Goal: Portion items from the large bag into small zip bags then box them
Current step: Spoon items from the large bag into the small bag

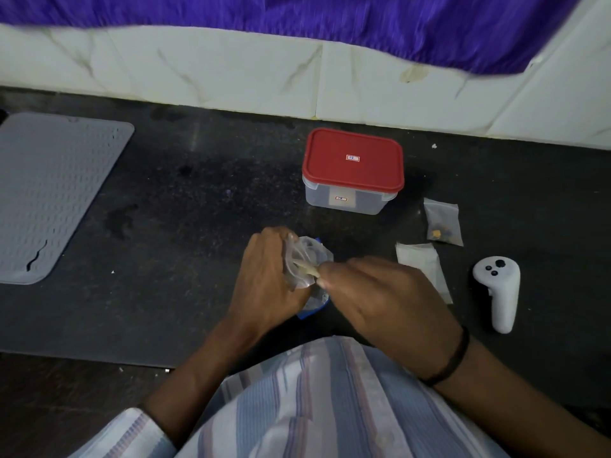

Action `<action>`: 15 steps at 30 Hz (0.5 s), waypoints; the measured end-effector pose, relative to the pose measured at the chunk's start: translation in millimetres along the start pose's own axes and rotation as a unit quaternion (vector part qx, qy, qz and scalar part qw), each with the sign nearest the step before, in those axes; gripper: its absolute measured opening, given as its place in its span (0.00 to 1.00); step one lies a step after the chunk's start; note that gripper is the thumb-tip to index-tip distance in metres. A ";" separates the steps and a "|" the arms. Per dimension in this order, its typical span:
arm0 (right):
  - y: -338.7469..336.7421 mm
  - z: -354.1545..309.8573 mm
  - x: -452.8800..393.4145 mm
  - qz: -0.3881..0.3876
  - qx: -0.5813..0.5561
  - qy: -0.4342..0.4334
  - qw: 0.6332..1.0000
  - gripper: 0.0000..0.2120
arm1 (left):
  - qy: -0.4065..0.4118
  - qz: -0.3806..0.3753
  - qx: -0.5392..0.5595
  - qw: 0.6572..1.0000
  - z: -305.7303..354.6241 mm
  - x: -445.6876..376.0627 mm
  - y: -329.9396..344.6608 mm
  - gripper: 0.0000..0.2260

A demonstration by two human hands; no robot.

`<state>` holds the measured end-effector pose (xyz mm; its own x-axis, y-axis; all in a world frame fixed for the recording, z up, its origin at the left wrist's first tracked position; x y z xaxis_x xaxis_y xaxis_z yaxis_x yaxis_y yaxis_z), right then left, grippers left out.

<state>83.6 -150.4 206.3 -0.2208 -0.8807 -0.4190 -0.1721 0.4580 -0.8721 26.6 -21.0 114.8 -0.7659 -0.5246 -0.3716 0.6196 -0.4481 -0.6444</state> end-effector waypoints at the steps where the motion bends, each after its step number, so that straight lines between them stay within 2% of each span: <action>1: -1.2 -6.0 0.9 0.006 0.055 -0.034 0.998 0.07 | 0.000 0.001 0.015 1.000 -0.7 -0.1 0.7 0.18; 4: -14.5 -14.2 4.4 0.073 0.113 -0.067 0.989 0.08 | -0.023 0.002 0.059 0.998 -6.6 1.4 -1.1 0.18; 6: -24.5 -4.6 10.5 0.133 0.081 -0.036 0.987 0.08 | -0.059 0.007 0.071 0.996 -13.8 3.1 -3.9 0.21; 8: -21.4 17.2 17.0 0.141 0.038 0.026 0.989 0.08 | -0.087 0.025 0.088 0.992 -19.6 5.2 -8.7 0.22; 11: 14.6 50.6 23.6 0.038 0.017 0.097 0.994 0.10 | -0.087 0.063 0.141 0.984 -18.7 6.5 -16.2 0.25; 15: 74.6 62.2 34.9 -0.094 0.056 0.048 0.993 0.11 | -0.069 0.090 0.223 0.968 -8.5 1.5 -18.0 0.35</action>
<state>122.8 -154.5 110.9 -0.2874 -0.9311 -0.2249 -0.1118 0.2658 -0.9575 12.9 -7.6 120.2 -0.6276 -0.7012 -0.3384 0.7769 -0.5926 -0.2128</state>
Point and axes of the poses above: each hand's wrist, its own x-axis away from the middle knuckle, its own y-axis out of the palm, z = x × y, the point moved 7 cm from there along -x, towards the middle knuckle, and after that the axes turned 2 degrees about y, right-handed, at the moved point
